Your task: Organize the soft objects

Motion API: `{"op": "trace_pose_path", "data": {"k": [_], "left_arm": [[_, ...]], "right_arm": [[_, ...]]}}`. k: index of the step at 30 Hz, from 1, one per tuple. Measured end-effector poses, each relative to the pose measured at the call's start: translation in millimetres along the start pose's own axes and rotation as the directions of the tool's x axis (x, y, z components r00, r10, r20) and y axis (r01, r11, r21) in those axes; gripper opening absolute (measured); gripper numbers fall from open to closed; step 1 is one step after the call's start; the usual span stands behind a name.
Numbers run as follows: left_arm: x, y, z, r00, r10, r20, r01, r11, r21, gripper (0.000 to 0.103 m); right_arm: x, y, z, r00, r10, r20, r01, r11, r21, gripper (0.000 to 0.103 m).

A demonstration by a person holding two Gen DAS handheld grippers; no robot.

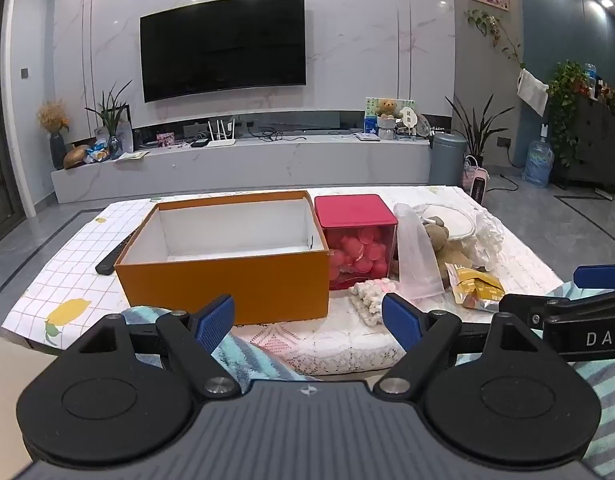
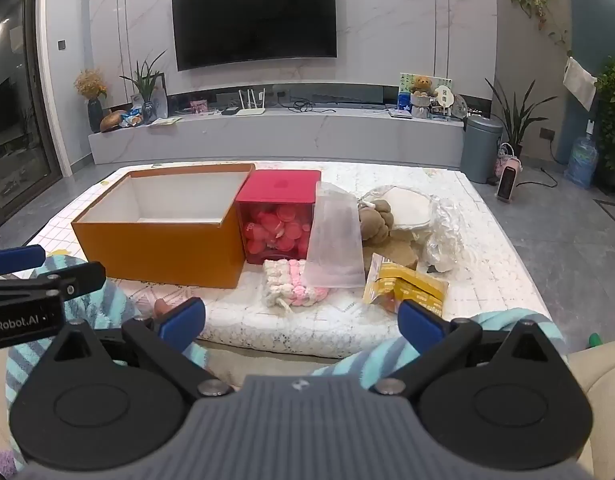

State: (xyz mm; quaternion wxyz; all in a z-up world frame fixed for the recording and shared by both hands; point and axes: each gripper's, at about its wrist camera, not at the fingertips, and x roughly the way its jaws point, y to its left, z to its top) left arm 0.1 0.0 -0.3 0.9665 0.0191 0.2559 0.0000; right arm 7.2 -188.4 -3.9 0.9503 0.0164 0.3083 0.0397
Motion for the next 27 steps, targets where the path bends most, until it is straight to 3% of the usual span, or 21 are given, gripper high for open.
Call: {"op": "trace_pose_path", "data": {"k": [13, 27], "left_arm": [[8.1, -4.8, -4.4, 1.000, -0.005, -0.019, 0.005, 1.000, 0.005, 0.097], [6.3, -3.0, -4.8, 0.999, -0.040, -0.036, 0.040, 0.999, 0.011, 0.075]], "right_arm": [[-0.2, 0.0, -1.2, 1.000, -0.012, 0.009, 0.012, 1.000, -0.001, 0.100], [-1.8, -0.5, -2.3, 1.000, -0.017, 0.006, 0.017, 1.000, 0.004, 0.100]]}}
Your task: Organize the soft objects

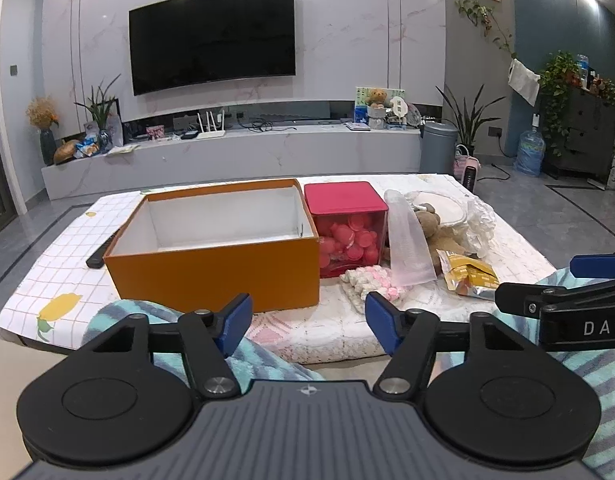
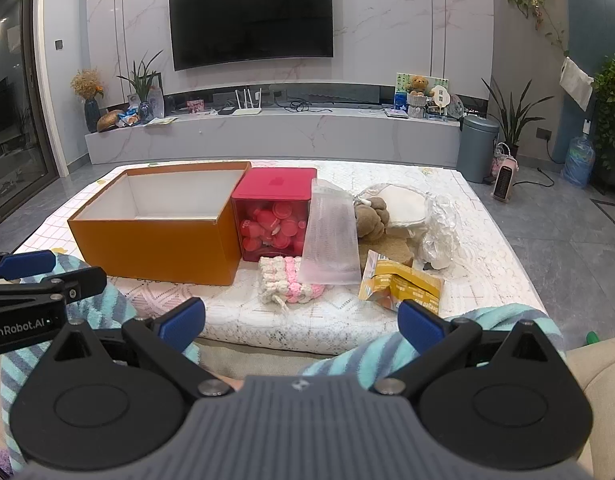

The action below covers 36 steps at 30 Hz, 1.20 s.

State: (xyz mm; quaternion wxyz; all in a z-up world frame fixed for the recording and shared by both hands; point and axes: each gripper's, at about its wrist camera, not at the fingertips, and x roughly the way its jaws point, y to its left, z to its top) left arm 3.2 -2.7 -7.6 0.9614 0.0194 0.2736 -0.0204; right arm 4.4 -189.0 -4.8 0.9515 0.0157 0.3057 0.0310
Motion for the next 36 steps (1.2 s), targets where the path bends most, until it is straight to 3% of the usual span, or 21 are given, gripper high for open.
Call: {"op": "trace_pose_path", "data": {"k": [36], "left_arm": [[-1.4, 2.7, -3.5, 1.000, 0.001, -0.010, -0.001, 1.000, -0.009, 0.073]], "right_arm": [[7.0, 2.1, -7.4, 1.000, 0.006, -0.024, -0.006, 1.000, -0.005, 0.100]]}}
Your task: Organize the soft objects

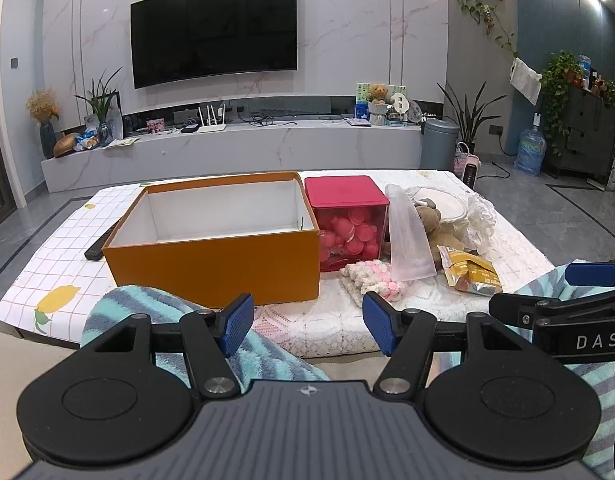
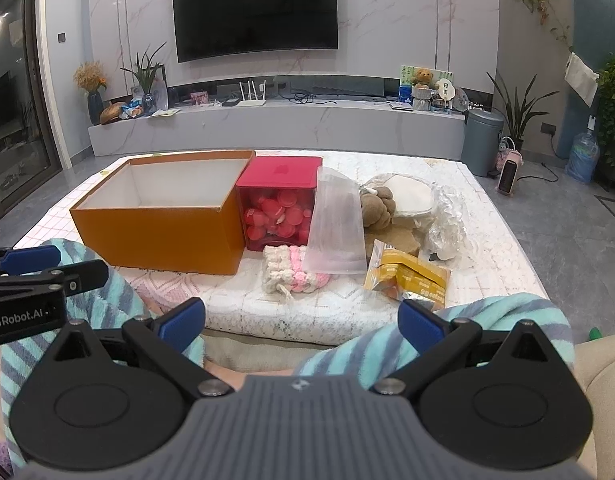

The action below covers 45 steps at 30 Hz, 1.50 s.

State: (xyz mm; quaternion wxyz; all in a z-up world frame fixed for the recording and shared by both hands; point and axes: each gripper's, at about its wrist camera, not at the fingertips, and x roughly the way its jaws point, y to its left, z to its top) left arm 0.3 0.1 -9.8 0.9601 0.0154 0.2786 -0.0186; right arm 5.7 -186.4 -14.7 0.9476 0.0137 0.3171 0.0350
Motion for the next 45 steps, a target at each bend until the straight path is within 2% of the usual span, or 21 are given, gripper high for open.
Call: {"op": "trace_pose_path", "data": {"k": [35, 39, 44, 45], "left_arm": [[3, 0, -3, 1.000, -0.003, -0.017, 0.003, 1.000, 0.009, 0.075], [6, -2, -3, 0.999, -0.034, -0.021, 0.035, 0.999, 0.018, 0.075], [19, -4, 0, 0.991, -0.128, -0.038, 0.129, 0.991, 0.026, 0.075], [23, -5, 0, 0.990, -0.137, -0.041, 0.138, 0.990, 0.029, 0.075]], "right_arm": [[4, 2, -2, 1.000, 0.006, -0.023, -0.007, 1.000, -0.007, 0.100], [4, 1, -4, 0.999, 0.027, -0.019, -0.027, 1.000, -0.003, 0.100], [11, -7, -7, 0.999, 0.043, -0.017, -0.043, 0.999, -0.016, 0.100], [15, -10, -8, 0.999, 0.042, -0.021, -0.042, 0.999, -0.021, 0.097]]}}
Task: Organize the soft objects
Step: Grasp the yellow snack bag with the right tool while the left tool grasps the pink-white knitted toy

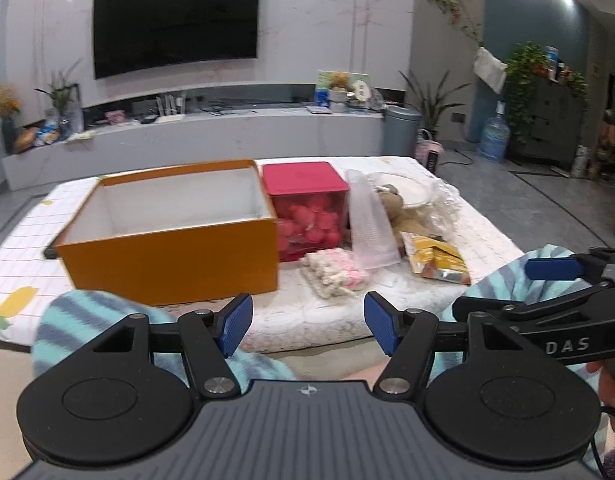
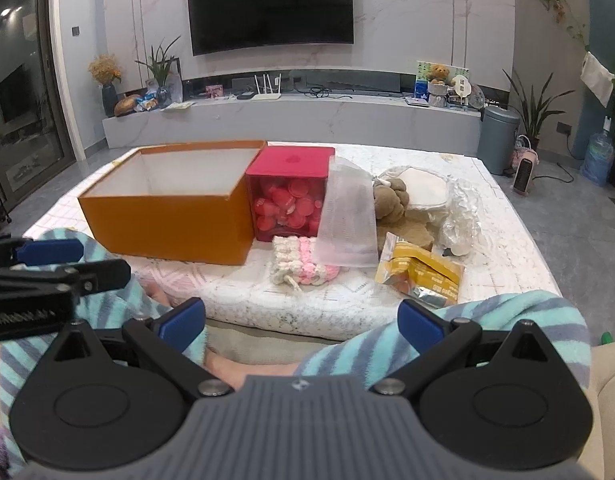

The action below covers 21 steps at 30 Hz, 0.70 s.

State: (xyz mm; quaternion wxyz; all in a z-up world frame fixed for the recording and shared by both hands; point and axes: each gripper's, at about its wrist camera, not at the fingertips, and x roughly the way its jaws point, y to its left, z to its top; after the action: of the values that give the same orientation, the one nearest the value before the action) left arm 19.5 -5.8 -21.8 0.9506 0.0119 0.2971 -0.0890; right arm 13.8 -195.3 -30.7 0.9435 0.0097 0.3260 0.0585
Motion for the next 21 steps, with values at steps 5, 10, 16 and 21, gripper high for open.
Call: {"op": "trace_pose_path", "data": {"k": [5, 10, 16, 21], "left_arm": [[32, -11, 4, 0.999, -0.044, -0.028, 0.047, 0.994, 0.094, 0.075], [73, -24, 10, 0.990, -0.101, -0.096, 0.118, 0.972, 0.201, 0.075], [126, -35, 25, 0.982, -0.119, -0.145, 0.162, 0.928, 0.336, 0.077], [179, -47, 36, 0.963, -0.146, -0.229, 0.231, 0.884, 0.407, 0.084]], "right_arm": [[25, -18, 1, 0.999, 0.000, -0.046, 0.000, 1.000, 0.005, 0.079], [59, -36, 9, 0.996, -0.016, -0.091, 0.014, 1.000, -0.017, 0.079], [111, -64, 33, 0.971, -0.064, -0.229, 0.036, 0.992, -0.125, 0.095], [158, -86, 52, 0.937, -0.107, -0.332, 0.033, 0.975, -0.219, 0.098]]}}
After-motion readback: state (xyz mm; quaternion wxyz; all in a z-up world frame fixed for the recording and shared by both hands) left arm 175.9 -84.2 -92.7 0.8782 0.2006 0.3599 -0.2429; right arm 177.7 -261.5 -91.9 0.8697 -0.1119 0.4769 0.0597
